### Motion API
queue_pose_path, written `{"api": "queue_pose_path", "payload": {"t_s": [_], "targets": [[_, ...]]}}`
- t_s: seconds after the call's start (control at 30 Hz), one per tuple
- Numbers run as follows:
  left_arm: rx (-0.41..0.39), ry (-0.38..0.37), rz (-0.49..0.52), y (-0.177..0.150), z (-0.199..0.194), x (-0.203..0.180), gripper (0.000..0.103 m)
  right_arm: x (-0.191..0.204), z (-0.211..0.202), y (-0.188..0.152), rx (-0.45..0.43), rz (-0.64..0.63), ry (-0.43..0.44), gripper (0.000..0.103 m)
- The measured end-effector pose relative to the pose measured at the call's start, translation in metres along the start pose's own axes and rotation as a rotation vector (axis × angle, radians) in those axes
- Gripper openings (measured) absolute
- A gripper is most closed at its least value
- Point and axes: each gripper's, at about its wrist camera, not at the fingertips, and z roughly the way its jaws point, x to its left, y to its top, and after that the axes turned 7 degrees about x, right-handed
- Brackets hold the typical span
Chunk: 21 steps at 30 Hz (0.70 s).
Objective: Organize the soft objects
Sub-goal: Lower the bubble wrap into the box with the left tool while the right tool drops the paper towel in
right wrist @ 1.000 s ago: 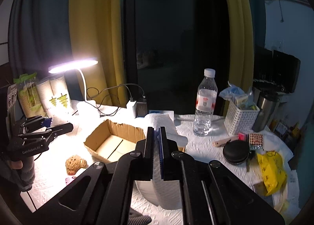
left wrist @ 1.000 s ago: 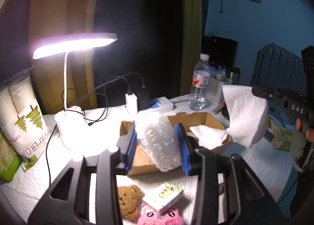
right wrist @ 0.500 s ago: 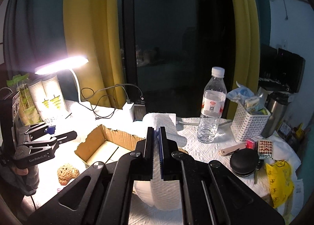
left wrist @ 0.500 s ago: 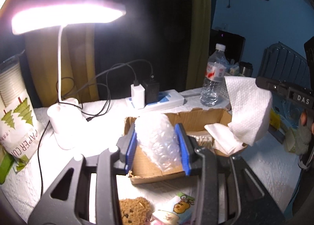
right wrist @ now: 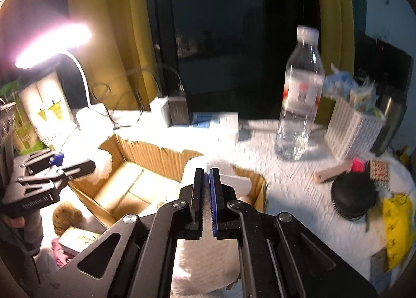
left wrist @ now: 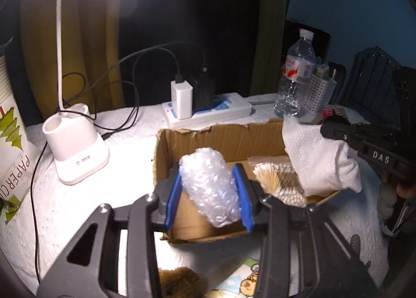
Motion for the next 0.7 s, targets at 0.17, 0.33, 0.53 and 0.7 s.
{"api": "queue_pose_path", "payload": {"t_s": [0.17,0.33,0.53,0.7], "targets": [[0.023,0.018,-0.018,-0.001,0.005,0.003,0.043,-0.003,0.028,-0.015,0.083,0.015,0.002,0.005],[0.01,0.015,-0.019,0.0,-0.001,0.002,0.053,-0.002,0.04,-0.024,0.145,0.009,-0.007,0.005],[-0.004,0.031,-0.024,0.0,-0.012,0.003,0.053,0.0,0.029,-0.024,0.13,0.009,-0.028,0.038],[-0.027,0.034,-0.027,-0.001,-0.028,0.002,0.054,-0.001,0.002,-0.021,0.067,0.023,-0.038,0.048]]}}
